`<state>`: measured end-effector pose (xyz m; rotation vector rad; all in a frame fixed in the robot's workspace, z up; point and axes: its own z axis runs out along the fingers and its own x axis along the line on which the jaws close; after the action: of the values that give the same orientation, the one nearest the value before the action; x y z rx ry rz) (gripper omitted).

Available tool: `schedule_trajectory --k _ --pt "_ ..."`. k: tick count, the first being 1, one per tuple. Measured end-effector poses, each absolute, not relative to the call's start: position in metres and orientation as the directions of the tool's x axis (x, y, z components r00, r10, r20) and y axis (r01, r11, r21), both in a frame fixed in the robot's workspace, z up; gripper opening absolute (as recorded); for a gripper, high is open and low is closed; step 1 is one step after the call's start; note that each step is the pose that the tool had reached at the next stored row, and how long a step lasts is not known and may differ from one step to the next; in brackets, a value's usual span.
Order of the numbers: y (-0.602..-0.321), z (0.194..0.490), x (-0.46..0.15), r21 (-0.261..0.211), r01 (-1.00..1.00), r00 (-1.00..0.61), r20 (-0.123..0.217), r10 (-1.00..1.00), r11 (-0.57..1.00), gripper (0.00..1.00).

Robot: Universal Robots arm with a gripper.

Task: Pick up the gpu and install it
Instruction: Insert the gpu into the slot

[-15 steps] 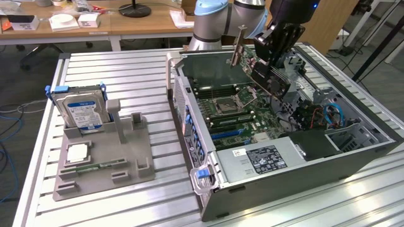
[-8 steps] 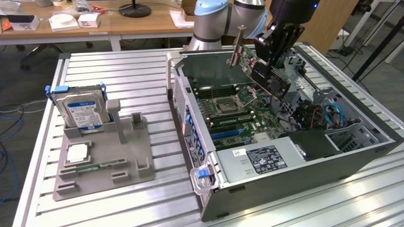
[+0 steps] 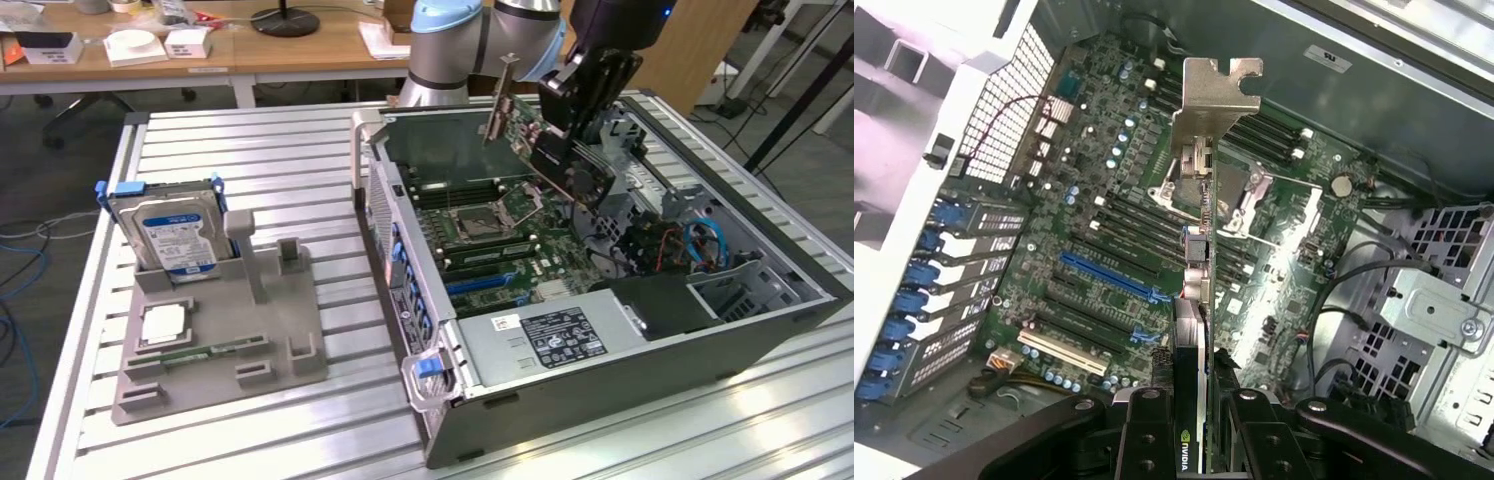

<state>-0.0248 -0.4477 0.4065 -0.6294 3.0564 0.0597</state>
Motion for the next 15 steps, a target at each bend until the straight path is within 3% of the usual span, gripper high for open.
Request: schedule_trajectory --k 15 --pt "-0.4477 0.4065 -0.0248 0.033 -0.441 -0.897 -0.028 -0.440 0.897 0.26"
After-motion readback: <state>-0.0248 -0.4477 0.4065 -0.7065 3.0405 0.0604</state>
